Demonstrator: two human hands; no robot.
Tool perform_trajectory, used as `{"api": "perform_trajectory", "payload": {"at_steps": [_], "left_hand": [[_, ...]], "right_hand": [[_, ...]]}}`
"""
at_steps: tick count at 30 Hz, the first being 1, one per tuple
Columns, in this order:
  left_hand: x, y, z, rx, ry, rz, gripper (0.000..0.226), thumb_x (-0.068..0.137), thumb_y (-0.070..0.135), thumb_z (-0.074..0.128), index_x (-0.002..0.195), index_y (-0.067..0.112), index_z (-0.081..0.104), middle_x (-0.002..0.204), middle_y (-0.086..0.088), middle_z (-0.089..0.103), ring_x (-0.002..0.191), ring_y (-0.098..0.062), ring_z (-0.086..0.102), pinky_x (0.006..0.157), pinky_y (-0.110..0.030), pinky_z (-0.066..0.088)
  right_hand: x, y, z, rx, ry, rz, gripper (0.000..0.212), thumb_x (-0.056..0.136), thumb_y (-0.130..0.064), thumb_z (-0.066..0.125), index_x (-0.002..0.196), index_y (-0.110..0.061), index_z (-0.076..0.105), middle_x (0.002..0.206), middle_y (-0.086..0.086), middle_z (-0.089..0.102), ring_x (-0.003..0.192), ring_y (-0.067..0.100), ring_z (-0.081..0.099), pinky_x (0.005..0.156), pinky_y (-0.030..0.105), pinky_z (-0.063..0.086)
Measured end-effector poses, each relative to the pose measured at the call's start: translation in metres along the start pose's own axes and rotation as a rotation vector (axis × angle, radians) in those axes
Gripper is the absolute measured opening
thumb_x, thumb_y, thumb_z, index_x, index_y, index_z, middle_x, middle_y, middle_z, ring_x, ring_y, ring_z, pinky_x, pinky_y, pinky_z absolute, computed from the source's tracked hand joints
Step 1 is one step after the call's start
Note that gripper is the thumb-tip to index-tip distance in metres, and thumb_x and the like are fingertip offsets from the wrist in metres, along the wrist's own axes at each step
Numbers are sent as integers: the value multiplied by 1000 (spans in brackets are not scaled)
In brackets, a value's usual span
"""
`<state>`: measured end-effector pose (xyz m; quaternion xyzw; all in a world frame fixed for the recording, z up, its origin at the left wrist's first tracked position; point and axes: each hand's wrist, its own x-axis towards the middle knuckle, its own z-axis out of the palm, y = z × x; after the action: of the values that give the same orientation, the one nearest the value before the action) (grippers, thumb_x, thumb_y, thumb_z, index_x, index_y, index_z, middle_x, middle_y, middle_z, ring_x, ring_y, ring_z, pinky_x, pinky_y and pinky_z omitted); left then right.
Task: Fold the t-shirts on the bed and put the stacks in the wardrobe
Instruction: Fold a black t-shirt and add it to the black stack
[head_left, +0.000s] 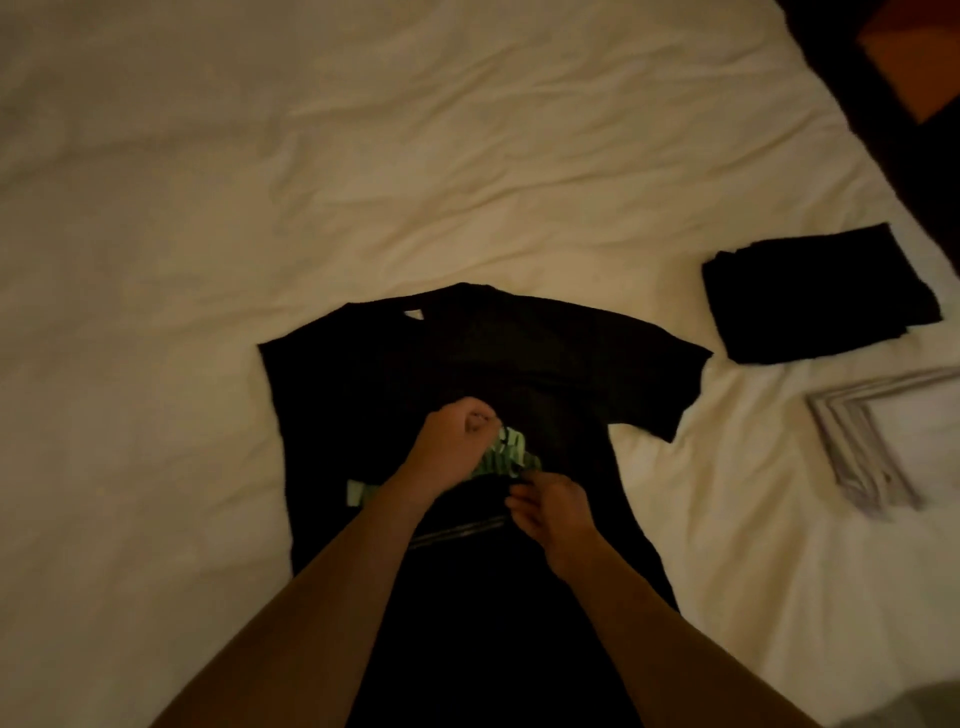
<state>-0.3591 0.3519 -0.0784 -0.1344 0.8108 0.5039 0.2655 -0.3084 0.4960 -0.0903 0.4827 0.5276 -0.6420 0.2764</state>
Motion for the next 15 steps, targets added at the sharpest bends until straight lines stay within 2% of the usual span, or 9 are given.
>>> {"api": "perform_trajectory", "payload": {"at_steps": [2,4,5,7,9,11,13,15], "left_hand": [[11,17,18,60,-10,-9,18,99,37,55,108,25,64,98,4,65,85,-11,64,61,-17,46],[22,38,38,111,-49,5,17,100,35,53,109,24,63,100,3,65,87,-11,64,61,-15,45],[29,48,47,122,-72,14,16,101,34,53,110,24,62,102,3,64,88,-12,63,62,-16,45],[49,67,66,159,-91,60,15,101,34,52,110,26,61,102,5,64,86,-9,62,63,-16,46],[71,86,85,239,-78,138,19,101,33,53,116,24,60,102,6,61,87,-10,60,68,-18,47],[96,101,105,380,-35,269,30,99,31,55,127,20,56,115,2,57,104,-17,58,81,-27,49],[121,117,126,608,-5,419,42,99,33,55,138,19,49,133,-2,49,123,-24,45,95,-37,44],[145,132,146,849,-31,545,55,96,39,56,146,21,41,143,-4,43,132,-28,36,104,-42,35]], "right_hand": [[12,-23,-32,-5,65,-86,13,102,-16,47,101,-9,58,83,9,62,69,18,61,60,25,50],[30,-47,-70,21,165,-160,12,101,-16,50,103,-6,57,85,9,62,70,20,61,64,29,52],[40,-58,-87,31,234,-194,18,99,-19,53,108,-4,58,89,10,63,74,22,63,70,34,55],[61,-80,-118,-16,398,-230,42,93,-31,63,119,0,54,102,13,64,91,30,64,86,45,55],[78,-96,-141,-82,490,-186,63,85,-45,69,124,1,49,112,15,58,100,34,59,92,48,53],[92,-107,-152,-85,429,-137,68,79,-52,74,117,1,54,99,14,55,86,31,57,77,42,54],[102,-114,-157,-59,345,-119,50,79,-45,77,92,0,60,79,11,56,67,24,54,58,34,48],[108,-115,-158,-38,281,-108,33,85,-30,75,75,-2,61,69,10,58,55,19,51,51,30,43]]}}
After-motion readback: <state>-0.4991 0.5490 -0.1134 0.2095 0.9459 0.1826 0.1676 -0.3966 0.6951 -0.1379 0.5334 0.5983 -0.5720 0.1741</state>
